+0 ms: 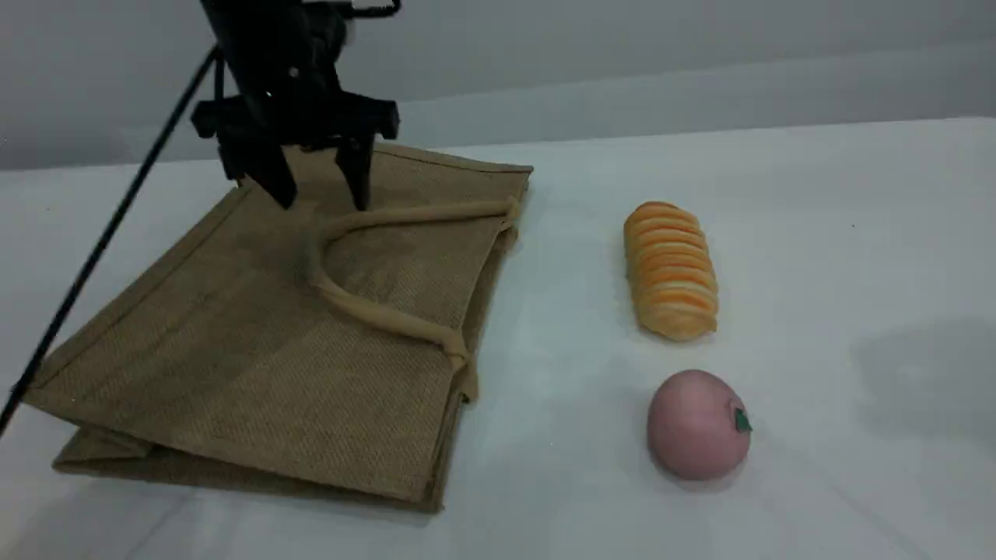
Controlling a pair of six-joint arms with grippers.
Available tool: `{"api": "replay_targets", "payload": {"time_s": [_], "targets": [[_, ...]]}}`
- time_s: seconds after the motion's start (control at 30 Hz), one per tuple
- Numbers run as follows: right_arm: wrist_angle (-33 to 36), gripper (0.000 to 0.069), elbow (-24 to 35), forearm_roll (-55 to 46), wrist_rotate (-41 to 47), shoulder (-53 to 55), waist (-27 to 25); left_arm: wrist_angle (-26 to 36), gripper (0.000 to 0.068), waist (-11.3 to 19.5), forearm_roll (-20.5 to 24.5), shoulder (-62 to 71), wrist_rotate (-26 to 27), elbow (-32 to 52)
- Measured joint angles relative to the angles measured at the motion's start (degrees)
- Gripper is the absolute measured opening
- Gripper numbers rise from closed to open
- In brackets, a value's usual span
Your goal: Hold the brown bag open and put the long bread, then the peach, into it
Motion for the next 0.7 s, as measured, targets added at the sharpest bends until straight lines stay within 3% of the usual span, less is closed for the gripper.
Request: {"api": "replay_targets", "payload": {"time_s": [0.7], "targets": [[0.1, 0.0554, 0.0, 0.0, 0.0, 0.0, 0.0, -0.2, 0.0541, 0.0, -0.6, 4.8, 0.1, -1.9]]}}
